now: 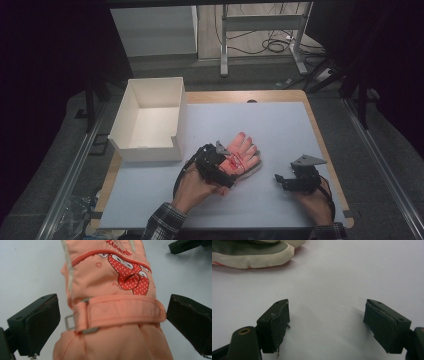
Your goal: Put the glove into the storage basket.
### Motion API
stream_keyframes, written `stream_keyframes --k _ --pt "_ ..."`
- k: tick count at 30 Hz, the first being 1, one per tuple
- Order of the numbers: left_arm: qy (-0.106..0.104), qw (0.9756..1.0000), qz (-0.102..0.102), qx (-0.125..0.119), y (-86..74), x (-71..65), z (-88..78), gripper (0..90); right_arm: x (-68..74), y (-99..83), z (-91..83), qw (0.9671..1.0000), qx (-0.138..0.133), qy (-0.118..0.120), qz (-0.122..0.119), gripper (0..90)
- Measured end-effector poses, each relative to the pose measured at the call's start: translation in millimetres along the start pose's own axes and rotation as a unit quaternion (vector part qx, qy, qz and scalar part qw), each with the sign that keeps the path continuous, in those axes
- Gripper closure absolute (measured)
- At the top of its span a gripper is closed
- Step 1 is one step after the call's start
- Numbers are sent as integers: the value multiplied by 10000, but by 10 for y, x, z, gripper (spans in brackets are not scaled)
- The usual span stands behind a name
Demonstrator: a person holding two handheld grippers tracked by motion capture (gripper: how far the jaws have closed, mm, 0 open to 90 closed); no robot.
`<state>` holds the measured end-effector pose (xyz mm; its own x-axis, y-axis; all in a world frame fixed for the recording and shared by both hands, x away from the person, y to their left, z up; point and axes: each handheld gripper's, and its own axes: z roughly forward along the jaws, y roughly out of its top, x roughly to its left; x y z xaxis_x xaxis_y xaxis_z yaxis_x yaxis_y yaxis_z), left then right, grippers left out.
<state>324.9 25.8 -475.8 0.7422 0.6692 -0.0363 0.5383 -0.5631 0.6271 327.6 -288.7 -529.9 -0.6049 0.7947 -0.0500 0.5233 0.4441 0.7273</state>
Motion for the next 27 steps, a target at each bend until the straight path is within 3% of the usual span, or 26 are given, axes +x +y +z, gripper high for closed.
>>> stream_keyframes --k 5,18,21,27 --pt "-29 9998 -50 164 5 16 171 0 2 -1 0 10000 -4 -2 6 212" --pt "-199 9983 -190 515 -130 44 411 0 1 -2 0 10000 -2 -2 -4 212" --pt "-151 9975 -93 679 -152 32 461 0 2 -1 0 10000 -1 -2 1 212" --pt "-237 9976 14 643 -182 16 472 69 3 -2 0 10000 -1 -3 2 212"
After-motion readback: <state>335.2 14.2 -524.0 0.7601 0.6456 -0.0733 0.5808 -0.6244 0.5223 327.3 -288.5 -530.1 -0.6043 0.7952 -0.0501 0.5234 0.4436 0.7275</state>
